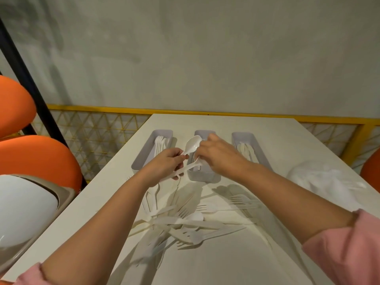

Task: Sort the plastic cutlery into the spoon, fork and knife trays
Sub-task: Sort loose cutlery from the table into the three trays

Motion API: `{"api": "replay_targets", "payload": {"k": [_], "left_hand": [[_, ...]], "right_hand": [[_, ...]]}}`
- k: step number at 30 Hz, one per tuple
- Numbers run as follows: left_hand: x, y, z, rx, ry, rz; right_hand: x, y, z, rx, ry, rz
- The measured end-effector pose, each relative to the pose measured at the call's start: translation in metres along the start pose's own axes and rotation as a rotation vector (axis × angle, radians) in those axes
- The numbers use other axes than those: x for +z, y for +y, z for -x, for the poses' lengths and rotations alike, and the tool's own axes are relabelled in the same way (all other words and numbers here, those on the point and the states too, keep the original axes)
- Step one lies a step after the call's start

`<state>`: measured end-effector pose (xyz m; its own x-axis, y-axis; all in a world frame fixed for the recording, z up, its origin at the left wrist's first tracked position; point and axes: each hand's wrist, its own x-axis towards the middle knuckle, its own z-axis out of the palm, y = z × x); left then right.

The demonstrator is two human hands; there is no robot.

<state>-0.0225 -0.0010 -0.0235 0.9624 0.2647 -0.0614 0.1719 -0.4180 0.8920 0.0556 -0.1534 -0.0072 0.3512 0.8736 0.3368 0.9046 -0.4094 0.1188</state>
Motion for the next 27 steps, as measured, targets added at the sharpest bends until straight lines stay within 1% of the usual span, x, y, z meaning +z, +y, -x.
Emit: {"api": "replay_targets", "payload": {"k": [3,5,7,9,11,15,18,20,24,27], "left_hand": [[0.002,0.006,0.004,-0.005,-0.05,0.028],[-0.001,0.005,0.004,0.003,-0.084,0.115],[-0.005,0.003,0.002,0.002,-0.114,0.217],[-0.01,0.0,-0.002,-0.003,-0.135,0.253],[-0.016,-0.002,-0.007,0.004,-0.152,0.232],[-0.03,-0.005,-0.017,0.023,-0.183,0.157],[-0.046,-0.008,-0.027,0.0,-0.181,0.133],[-0.058,-0.013,-0.036,-0.043,-0.14,0.138],[-0.079,-0.033,-0.065,-0.166,0.059,0.078],[-0.08,-0.048,-0.094,-0.271,0.15,-0.077]], "right_hand": [[-0.008,0.006,-0.009,0.012,0.056,0.009],[-0.011,0.008,-0.016,0.051,0.089,-0.043],[-0.011,0.009,-0.022,0.125,0.131,-0.159],[-0.009,0.009,-0.03,0.202,0.147,-0.337],[-0.006,0.008,-0.04,0.25,0.119,-0.496],[0.003,0.01,-0.059,0.336,0.057,-0.715],[0.012,0.016,-0.073,0.391,0.049,-0.774],[0.017,0.02,-0.079,0.426,0.041,-0.775],[0.029,0.022,-0.085,0.436,0.02,-0.743],[0.041,0.017,-0.087,0.411,-0.027,-0.662]]}}
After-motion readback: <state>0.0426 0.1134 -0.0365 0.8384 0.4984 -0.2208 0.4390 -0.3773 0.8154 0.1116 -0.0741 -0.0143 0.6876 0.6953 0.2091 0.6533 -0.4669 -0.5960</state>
